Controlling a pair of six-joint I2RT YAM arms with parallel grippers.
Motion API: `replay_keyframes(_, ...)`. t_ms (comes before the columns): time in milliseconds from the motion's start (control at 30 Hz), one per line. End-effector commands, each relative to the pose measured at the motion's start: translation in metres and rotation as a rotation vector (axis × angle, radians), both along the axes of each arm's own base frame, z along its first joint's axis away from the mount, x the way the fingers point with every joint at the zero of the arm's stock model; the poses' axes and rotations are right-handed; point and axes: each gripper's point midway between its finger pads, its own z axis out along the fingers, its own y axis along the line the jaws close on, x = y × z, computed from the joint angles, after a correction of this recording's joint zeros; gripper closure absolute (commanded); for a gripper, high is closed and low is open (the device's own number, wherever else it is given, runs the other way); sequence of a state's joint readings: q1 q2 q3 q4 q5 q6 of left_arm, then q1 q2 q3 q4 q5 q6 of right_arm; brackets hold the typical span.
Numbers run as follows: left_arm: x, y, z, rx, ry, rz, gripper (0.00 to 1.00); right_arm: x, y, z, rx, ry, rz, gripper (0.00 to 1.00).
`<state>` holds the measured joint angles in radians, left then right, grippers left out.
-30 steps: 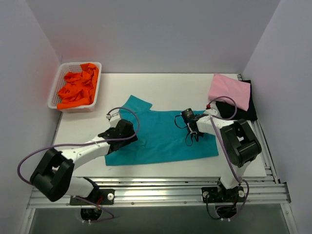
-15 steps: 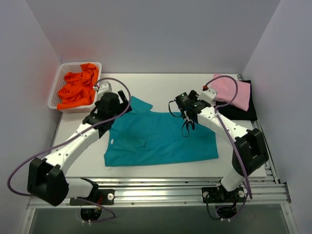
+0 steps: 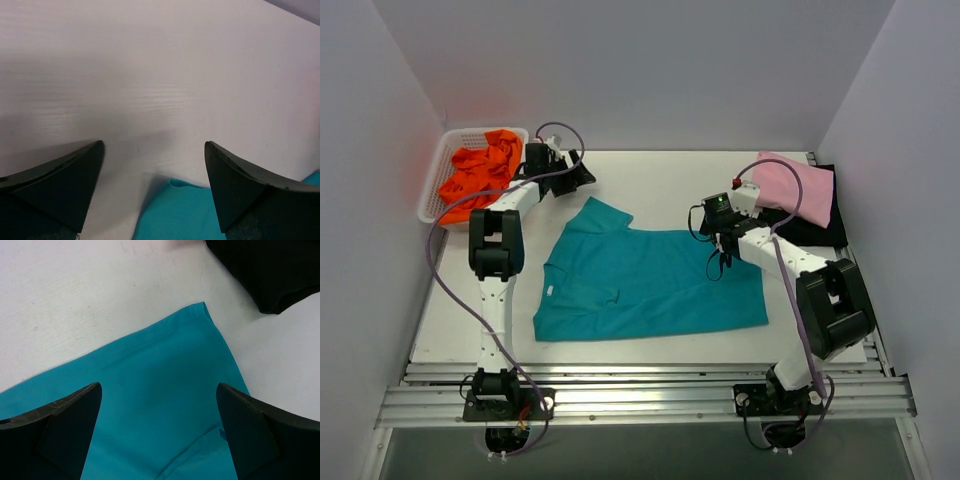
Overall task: Fold and stack the t-shirts
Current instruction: Fold the flattened tshirt in 1/3 of the way, then grap the side of the flattened tshirt furthest away from the robot with both arms
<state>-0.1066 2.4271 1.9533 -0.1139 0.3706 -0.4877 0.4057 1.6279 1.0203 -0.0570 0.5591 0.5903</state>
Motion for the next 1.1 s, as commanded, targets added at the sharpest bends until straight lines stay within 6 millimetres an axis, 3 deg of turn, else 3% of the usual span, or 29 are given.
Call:
replay_keyframes(0,0.002,-0.025,0.006,-0.145,0.021,-0.163,0.06,0.013,0.003,0.036,0.044,-0.102,0.041,0.07)
replay_keyframes(33,0.01,-0.028,0.018,-0.149,-0.006,-0.172,0.05,0.012,0.001,0.036,0.038,-0.105,0.035,0.07)
replay_keyframes(167,0.002,-0.028,0.009,-0.156,0.043,-0.182,0.06,0.01,-0.011,0.044,0.05,-0.13,-0.002,0.07)
replay_keyframes(200,-0.001,-0.028,0.016,-0.158,0.035,-0.185,0.06,0.009,-0.013,0.045,0.05,-0.132,-0.007,0.07)
replay_keyframes(233,-0.009,-0.027,0.006,-0.151,0.062,-0.187,0.06,0.01,-0.014,0.046,0.053,-0.138,-0.011,0.07)
replay_keyframes(333,-0.022,-0.022,0.001,-0.116,0.101,-0.166,0.06,0.008,-0.019,0.047,0.051,-0.142,-0.026,0.06)
replay_keyframes(367,-0.032,-0.02,-0.013,-0.107,0.141,-0.162,0.05,0.008,-0.02,0.047,0.051,-0.14,-0.027,0.06)
replay_keyframes(600,-0.052,-0.021,-0.027,-0.052,0.179,-0.152,0.06,-0.001,-0.027,0.043,0.054,-0.117,-0.036,0.06)
replay_keyframes(967,-0.07,-0.033,-0.048,-0.019,0.234,-0.173,0.21,-0.006,-0.042,0.036,0.05,-0.108,-0.076,0.06)
replay_keyframes(1067,-0.071,-0.03,-0.053,-0.007,0.249,-0.158,0.38,-0.007,-0.049,0.034,0.05,-0.107,-0.096,0.05)
